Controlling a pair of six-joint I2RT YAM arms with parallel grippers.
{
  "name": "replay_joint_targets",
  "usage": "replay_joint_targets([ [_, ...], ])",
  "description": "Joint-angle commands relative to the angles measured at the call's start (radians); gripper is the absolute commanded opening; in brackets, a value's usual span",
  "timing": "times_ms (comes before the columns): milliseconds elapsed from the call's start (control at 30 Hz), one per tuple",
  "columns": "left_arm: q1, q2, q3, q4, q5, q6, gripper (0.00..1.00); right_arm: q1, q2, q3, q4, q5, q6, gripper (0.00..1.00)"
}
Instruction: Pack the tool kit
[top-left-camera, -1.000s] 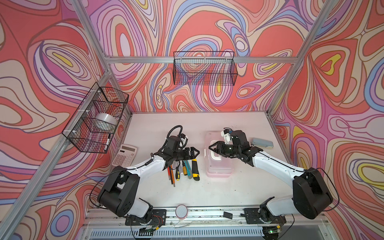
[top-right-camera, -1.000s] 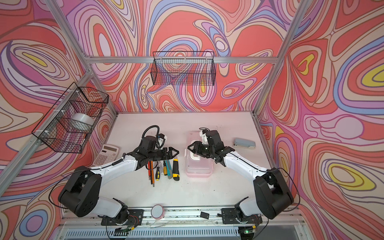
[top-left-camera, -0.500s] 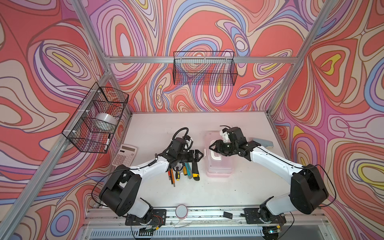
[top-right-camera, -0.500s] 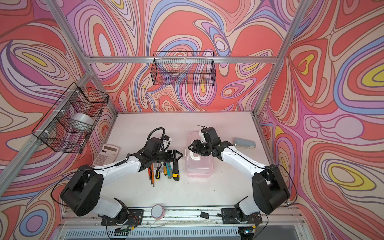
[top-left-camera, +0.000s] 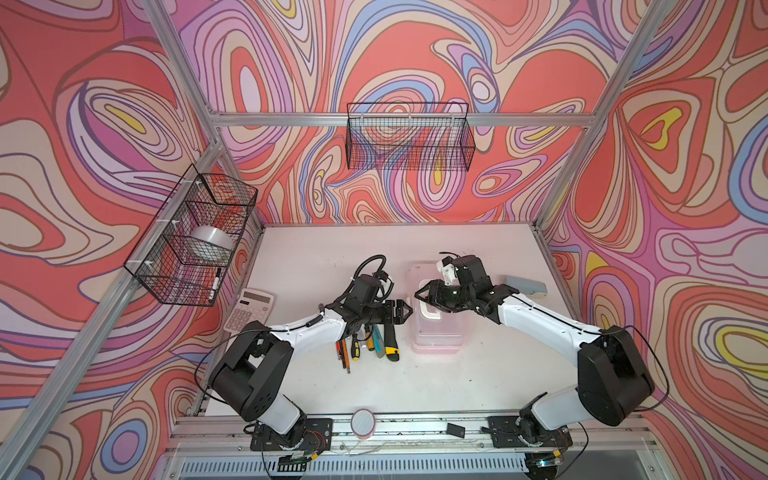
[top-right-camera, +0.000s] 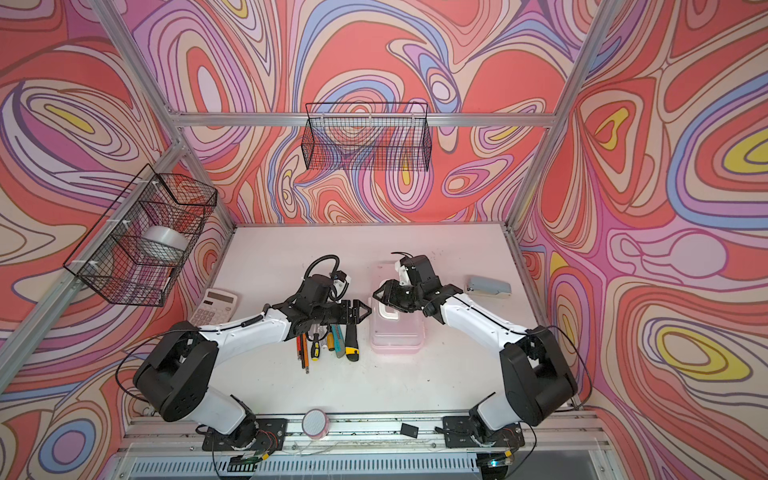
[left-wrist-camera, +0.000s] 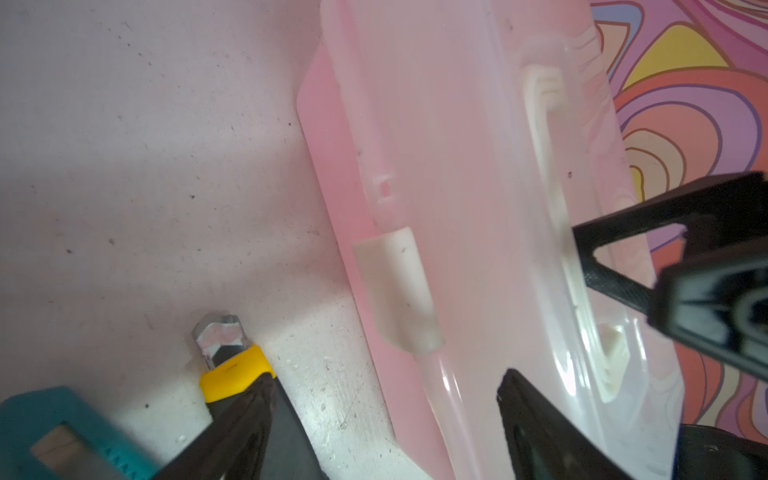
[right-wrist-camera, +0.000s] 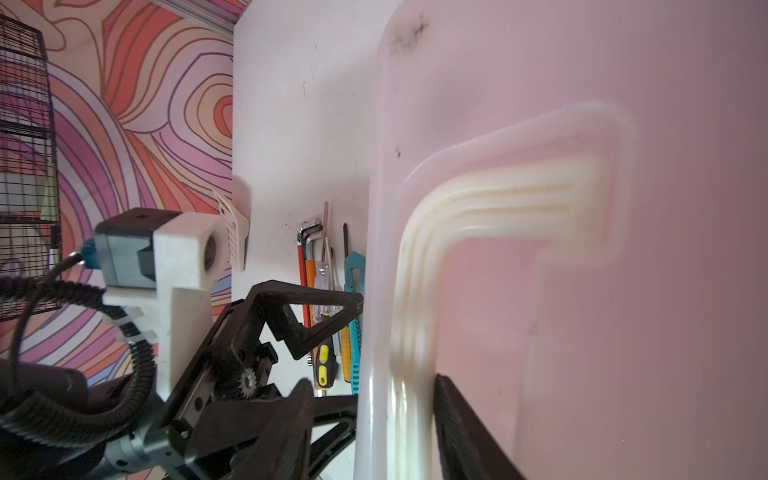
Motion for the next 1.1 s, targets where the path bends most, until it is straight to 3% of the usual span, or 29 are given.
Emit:
replay_joint_targets([
  [0, -0.013, 0.020, 0.018, 0.035, 0.023, 0.006, 0.85, 0.018, 0.027, -0.059, 0.109, -0.133, 0.024, 0.49],
  [100, -0.016, 0.028, 0.019, 0.040, 0.029, 0.007, 0.84, 0.018, 0.034, -0.083, 0.192, -0.189, 0.050, 0.48],
  [333, -0.016, 0.030, 0.032, 0.012, 0.005, 0.044, 0.84, 0.012, 0.020, -0.112, 0.246, -0.201, 0.041, 0.43],
  [433, -0.015, 0.036, 0.041, 0.007, 0.010, 0.058, 0.84, 0.010, 0.023, -0.120, 0.276, -0.212, 0.045, 0.35],
  [600, -0.016, 0.031, 0.052, -0.003, 0.042, 0.082, 0.85, 0.001, 0.036, -0.117, 0.285, -0.213, 0.046, 0.34],
  [767, -0.009, -0.009, 0.053, -0.038, 0.019, 0.109, 0.86, -0.023, 0.035, -0.125, 0.307, -0.198, 0.066, 0.09],
  [933, 0.033, -0.065, 0.012, 0.002, 0.035, 0.058, 0.87, -0.038, 0.021, -0.131, 0.332, -0.190, 0.088, 0.00],
  [1067, 0.100, -0.106, -0.062, 0.135, 0.101, -0.062, 0.87, -0.066, 0.001, -0.157, 0.369, -0.213, 0.111, 0.00],
])
